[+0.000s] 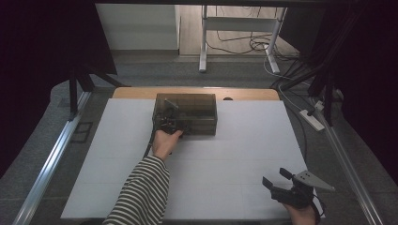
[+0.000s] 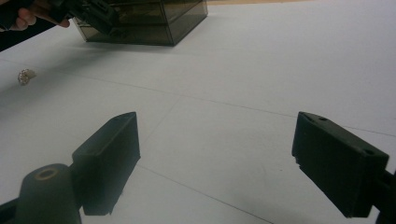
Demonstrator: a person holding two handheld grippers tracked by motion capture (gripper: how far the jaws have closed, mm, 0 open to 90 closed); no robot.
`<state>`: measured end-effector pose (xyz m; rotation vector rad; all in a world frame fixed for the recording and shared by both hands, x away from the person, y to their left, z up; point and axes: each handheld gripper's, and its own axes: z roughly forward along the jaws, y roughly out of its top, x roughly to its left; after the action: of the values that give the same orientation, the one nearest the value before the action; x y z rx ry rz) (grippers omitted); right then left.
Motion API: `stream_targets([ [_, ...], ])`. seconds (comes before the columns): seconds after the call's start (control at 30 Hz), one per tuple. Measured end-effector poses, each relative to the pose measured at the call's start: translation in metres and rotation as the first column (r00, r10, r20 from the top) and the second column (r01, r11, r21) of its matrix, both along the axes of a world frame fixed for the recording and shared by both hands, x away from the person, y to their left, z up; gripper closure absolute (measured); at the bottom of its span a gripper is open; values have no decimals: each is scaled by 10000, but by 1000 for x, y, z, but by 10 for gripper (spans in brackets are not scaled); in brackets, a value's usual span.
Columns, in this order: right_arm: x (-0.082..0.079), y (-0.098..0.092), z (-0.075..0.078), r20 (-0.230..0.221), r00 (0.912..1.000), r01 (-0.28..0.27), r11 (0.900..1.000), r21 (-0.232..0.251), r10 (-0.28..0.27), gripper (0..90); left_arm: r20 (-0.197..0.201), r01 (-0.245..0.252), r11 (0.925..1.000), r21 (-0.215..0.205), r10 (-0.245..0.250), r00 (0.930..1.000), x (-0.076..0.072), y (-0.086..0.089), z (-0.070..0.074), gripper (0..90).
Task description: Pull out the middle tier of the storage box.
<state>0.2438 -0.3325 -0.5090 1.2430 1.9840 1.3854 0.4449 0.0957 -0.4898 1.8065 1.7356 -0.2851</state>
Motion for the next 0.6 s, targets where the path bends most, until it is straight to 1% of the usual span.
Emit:
stream_targets([
  [0.27, 0, 0, 0, -44, 10000, -37, 10000, -14, 37, 150, -124, -144, 9999, 46, 145, 9998, 1, 0, 0, 585],
  [0.47, 0, 1, 0, -12, 10000, -1, 10000, -27, 1, 150, -21, -113, 9999, 67, 113, 9999, -1, 0, 0, 592],
  [0.6, 1, 0, 0, -68, 10000, -6, 10000, -11, 6, 150, -72, -38, 9999, 105, 39, 10000, -1, 0, 0, 594],
])
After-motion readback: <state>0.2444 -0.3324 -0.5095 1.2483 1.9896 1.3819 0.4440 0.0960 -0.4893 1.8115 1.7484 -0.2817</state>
